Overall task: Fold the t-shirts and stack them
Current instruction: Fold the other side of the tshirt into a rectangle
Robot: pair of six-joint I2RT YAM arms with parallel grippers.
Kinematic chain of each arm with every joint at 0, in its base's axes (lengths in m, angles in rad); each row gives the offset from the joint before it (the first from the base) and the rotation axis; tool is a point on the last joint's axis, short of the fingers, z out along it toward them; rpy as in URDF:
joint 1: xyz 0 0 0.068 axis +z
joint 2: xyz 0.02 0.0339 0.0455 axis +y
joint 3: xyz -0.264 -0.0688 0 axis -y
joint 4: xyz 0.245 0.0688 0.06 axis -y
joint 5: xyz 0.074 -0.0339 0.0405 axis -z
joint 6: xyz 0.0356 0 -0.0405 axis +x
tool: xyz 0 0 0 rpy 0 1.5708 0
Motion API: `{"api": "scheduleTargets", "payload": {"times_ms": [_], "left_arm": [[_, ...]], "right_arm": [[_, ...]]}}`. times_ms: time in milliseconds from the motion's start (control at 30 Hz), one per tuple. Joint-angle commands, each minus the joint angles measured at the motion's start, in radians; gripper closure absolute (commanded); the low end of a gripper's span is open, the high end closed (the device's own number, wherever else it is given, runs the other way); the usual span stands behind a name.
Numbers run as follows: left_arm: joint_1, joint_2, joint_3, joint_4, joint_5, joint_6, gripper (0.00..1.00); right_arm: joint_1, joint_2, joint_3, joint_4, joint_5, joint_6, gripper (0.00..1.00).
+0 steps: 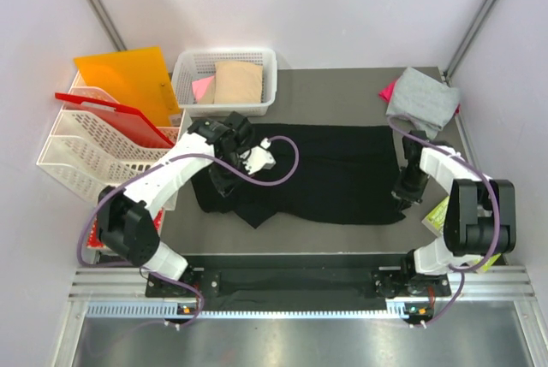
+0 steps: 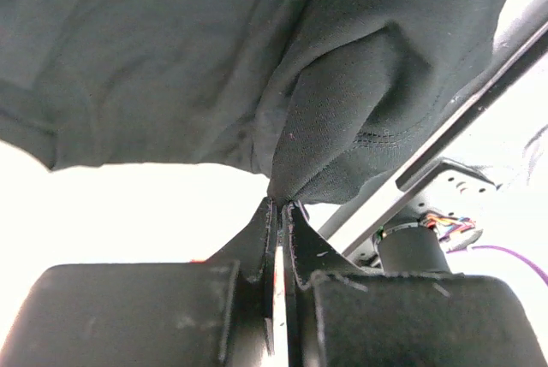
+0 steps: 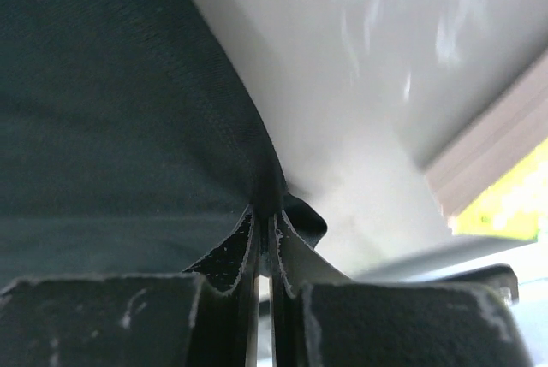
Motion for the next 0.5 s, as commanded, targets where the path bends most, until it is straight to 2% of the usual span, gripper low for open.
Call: {"api": "scheduleTargets", "payload": {"times_ms": [0,33,267,467], "left_arm": [[0.006,-0.050,0.093,-0.209,0.029,0.021,1.00],[0.008,-0.059,0.101,-0.249,0.039,0.021,1.00],[0.005,-0.188,0.061,-0.253,-0.061,0.033,1.00],[-0.029,-0.246,0.006,-0.253,-0.159,0.114,1.00]], "right_arm": [[0.043,-0.092,0.046,-0.185,-0.037,-0.010,1.00],[0.050,-0.112,0.042,-0.195,-0.042,-0.005,1.00],[0.091,-0.221,-0.063,-0.225,-0.083,0.007,1.00],[0.149,-0.289,-0.021,-0.312,-0.091,0.021,1.00]]}}
